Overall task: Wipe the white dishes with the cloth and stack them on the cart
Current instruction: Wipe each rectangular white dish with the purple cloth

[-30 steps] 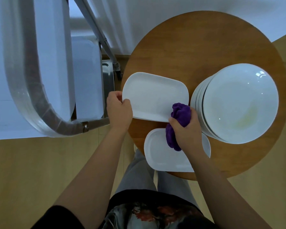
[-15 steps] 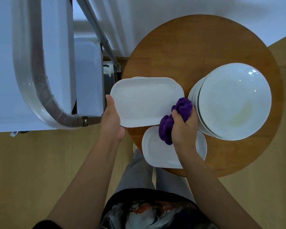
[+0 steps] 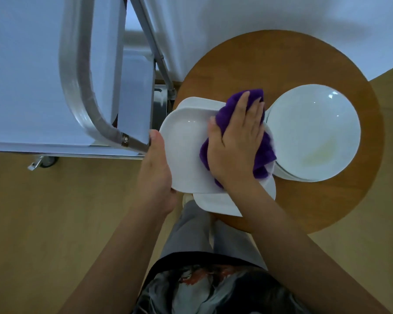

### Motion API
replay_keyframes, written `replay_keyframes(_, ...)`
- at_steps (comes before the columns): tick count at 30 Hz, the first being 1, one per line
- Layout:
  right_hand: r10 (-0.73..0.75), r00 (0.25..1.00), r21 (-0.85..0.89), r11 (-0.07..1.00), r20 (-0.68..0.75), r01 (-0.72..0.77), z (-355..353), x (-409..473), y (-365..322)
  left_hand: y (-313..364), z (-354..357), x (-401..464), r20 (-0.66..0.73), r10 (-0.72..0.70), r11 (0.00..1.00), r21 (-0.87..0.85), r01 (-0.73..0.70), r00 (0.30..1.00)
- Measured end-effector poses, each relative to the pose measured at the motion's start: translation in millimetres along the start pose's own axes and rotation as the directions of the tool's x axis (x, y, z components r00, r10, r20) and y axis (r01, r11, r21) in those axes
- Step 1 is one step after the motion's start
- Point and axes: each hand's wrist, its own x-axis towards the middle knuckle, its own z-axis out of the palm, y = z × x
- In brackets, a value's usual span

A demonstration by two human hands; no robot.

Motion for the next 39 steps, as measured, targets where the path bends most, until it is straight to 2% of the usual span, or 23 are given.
replay_keyframes(2,-0.165,0.985,0.012,0.986,0.042,0.164,-10.4,-15.4,-12.3,-4.2,9.4,-14.5,0.043,0.026,0.999,0.024,-0.027,0.999)
replay_keyframes(5,-0.384,0.905,0.068,0.923,0.185,0.378,-24.6,-33.2,-18.7,-10.6,20.9,-31.8,0.075,0.080,0.996,-0.036,-0.077,0.994)
replay_keyframes(10,-0.556,0.737,0.291,0.830,0.385,0.475,-50.0,-39.4,9.2,-20.6,30.1,-44.8,0.013,0.102,0.990,-0.103,-0.100,0.995)
replay_keyframes(16,-0.597,0.620,0.278,0.796,0.509,0.538,-71.2,-47.8,35.3,-39.8,44.8,-61.9,0.028,0.035,0.969,-0.246,-0.027,0.999)
replay_keyframes(21,-0.592,0.595,0.234,0.787,0.544,0.570,-86.9,-59.8,49.5,-49.2,54.1,-72.9,0.053,-0.014,0.943,-0.332,0.031,0.998)
replay_keyframes(26,-0.577,0.516,0.212,0.770,0.633,0.601,-103.4,-63.5,65.4,-57.9,66.4,-81.7,0.109,-0.106,0.909,-0.391,0.141,0.988)
replay_keyframes(31,-0.588,0.495,0.273,0.776,0.640,0.569,-118.1,-68.8,76.3,-61.2,71.3,-83.0,0.181,-0.170,0.898,-0.376,0.228,0.969)
replay_keyframes(39,-0.587,0.489,0.345,0.795,0.645,0.499,-126.9,-65.0,88.5,-58.0,71.5,-79.0,0.173,-0.243,0.917,-0.281,0.284,0.955)
